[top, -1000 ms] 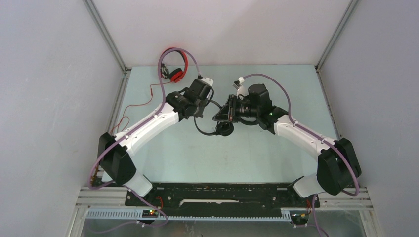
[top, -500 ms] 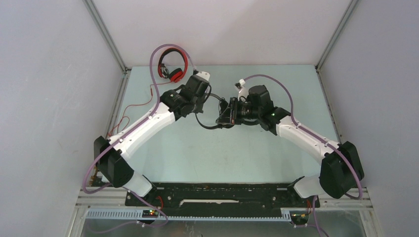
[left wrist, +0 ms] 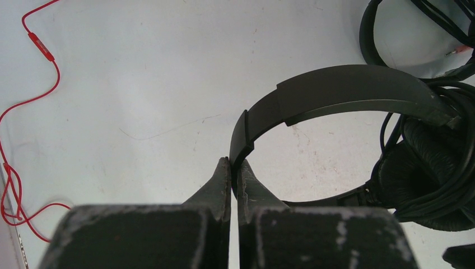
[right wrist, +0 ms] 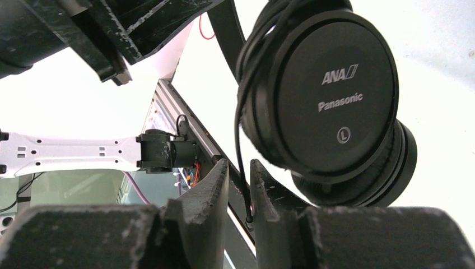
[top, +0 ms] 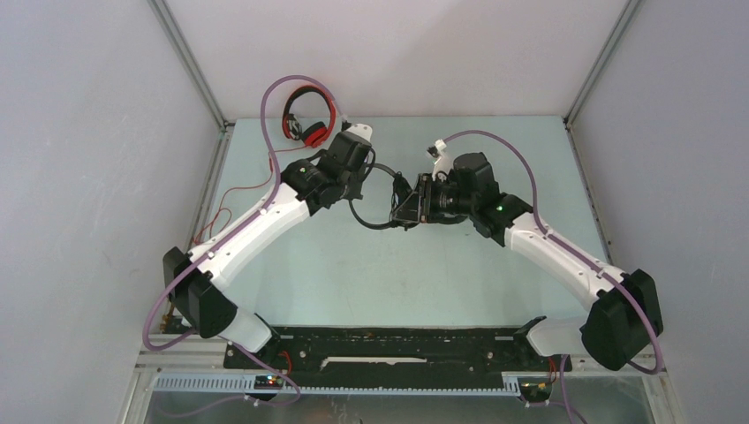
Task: Wrap the headphones
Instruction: Wrap the headphones cable around the headphones.
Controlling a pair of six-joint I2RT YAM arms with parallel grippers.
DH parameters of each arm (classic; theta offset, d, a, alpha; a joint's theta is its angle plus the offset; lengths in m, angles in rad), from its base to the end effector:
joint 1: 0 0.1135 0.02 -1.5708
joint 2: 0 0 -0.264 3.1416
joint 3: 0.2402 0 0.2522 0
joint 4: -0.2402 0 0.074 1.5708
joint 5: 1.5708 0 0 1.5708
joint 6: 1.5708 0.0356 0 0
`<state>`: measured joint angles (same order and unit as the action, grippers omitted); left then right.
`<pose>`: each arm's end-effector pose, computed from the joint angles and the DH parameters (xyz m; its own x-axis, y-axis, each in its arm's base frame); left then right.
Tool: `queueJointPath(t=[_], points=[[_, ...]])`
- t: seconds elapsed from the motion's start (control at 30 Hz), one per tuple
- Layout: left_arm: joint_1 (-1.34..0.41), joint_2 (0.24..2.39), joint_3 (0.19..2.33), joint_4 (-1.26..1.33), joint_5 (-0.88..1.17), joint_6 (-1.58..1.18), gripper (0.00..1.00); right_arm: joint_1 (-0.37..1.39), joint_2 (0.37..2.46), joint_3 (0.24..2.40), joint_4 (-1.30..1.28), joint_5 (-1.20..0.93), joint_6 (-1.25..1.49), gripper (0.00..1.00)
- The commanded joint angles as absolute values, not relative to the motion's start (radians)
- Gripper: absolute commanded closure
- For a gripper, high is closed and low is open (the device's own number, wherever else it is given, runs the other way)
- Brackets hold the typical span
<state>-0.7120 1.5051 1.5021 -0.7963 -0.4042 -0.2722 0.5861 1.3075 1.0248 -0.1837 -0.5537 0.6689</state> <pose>0.2531 -0.1999 0.3597 -0.6284 0.2158 -0.7473 0.2327 0.9689 0.0841 0.2366 0.1795 0.3108 -0.8283 0.0832 -0.5541 -0.4437 0.5064 0.7394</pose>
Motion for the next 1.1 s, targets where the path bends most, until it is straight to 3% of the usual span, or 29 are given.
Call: queueJointPath(t=[0.0, 0.37, 0.6, 0.8, 1.07], points=[[-0.709, 1.456, 1.582, -0.764, -0.424, -0.313, 1.0, 0.589, 1.251, 1.064, -0.201, -0.527, 0.636, 0.76], [-0.71, 1.457, 1.586, -0.766, -0.426, -0.316, 1.0, 0.59, 1.215, 1.065, -0.209, -0.479, 0.605, 0.75], [-0.709, 1.459, 1.585, -0.765, -0.427, -0.336, 1.0, 0.61, 1.23, 1.064, -0.117, -0.502, 0.632, 0.91], [-0.71, 1.471, 1.593, -0.771, -0.409, -0.371, 1.0, 0.645, 1.291, 1.064, 0.024, -0.487, 0.655, 0.95], [-0.687, 1.479, 1.603, -0.761, -0.36, -0.403, 1.0, 0.681, 1.321, 1.063, -0.052, -0.41, 0.577, 0.96]])
